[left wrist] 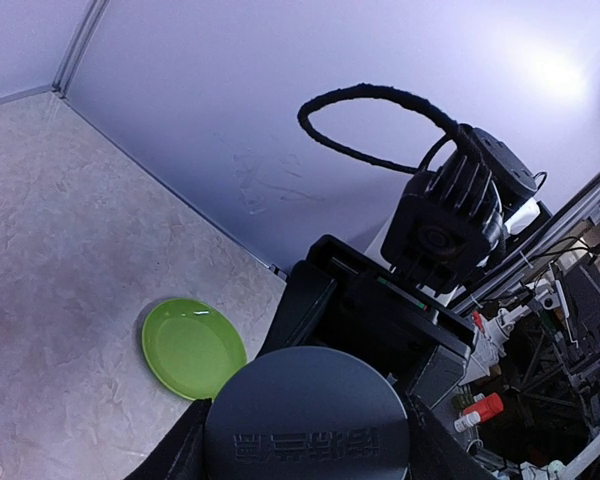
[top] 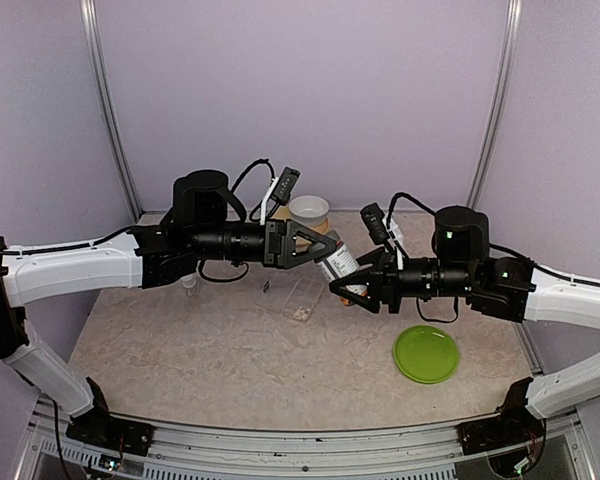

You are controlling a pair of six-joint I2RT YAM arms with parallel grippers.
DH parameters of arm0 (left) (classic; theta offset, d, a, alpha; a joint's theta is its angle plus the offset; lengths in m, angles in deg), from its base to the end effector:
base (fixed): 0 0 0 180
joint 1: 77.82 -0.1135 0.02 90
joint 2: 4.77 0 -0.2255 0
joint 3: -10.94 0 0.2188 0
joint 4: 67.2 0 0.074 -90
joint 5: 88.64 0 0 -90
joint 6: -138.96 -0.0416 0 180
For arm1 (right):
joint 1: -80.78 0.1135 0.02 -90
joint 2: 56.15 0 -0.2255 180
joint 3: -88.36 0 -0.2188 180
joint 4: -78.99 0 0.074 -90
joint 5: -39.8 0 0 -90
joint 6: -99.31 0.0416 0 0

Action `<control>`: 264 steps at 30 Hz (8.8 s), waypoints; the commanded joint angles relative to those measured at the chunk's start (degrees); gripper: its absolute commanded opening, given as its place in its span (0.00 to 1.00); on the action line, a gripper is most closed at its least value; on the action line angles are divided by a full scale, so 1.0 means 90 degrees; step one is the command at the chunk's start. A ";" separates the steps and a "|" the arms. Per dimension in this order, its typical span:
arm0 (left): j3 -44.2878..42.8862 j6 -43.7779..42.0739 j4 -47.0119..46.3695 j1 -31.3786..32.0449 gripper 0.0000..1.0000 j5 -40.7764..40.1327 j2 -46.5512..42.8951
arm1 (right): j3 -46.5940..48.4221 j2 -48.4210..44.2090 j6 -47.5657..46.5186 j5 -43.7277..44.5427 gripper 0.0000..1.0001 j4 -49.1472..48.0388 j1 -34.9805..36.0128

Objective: Sort the pills into containers
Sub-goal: Pass from the right arm to the left, then place the pill bottle at the center of the board, then adjust the pill in the compartment of the pill container.

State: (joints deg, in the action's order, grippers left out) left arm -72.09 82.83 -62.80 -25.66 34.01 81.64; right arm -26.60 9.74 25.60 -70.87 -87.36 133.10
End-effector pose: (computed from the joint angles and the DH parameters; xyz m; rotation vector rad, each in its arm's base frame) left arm 0.1861 -0.2762 0.3109 0.7828 1.8019 -1.5407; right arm 0.1449 0.2116 0.2878 -0.8657 1.7710 1.1458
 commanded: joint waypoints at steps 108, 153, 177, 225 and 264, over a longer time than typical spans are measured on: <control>0.1776 -0.0143 0.2975 -0.4238 0.42 -0.6770 -0.0275 | -0.1090 -0.0573 -0.0327 0.1709 1.00 0.0335 -0.0221; -0.0121 -0.0221 0.3042 -0.2231 0.99 -0.4742 0.0152 | 0.1609 0.4290 -0.1615 0.3345 1.00 -0.0371 -0.0180; 0.0465 -0.0322 0.2709 -0.1864 0.99 -0.4502 0.0017 | 0.2186 0.5313 -0.1352 0.4162 1.00 -0.0268 0.0270; 0.0544 -0.0189 0.2583 -0.2236 0.99 -0.4166 -0.0007 | 0.2075 0.5107 -0.0579 0.4924 1.00 0.0267 0.0093; 0.0523 -0.0196 0.2596 -0.2280 0.99 -0.4167 0.0018 | 0.1933 0.5009 -0.0595 0.4778 1.00 0.0360 -0.0035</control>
State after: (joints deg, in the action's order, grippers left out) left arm -67.89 80.89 -38.12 -45.65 -3.76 82.80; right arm -10.80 54.31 19.74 -27.65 -86.03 133.10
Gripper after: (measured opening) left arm 0.988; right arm 0.996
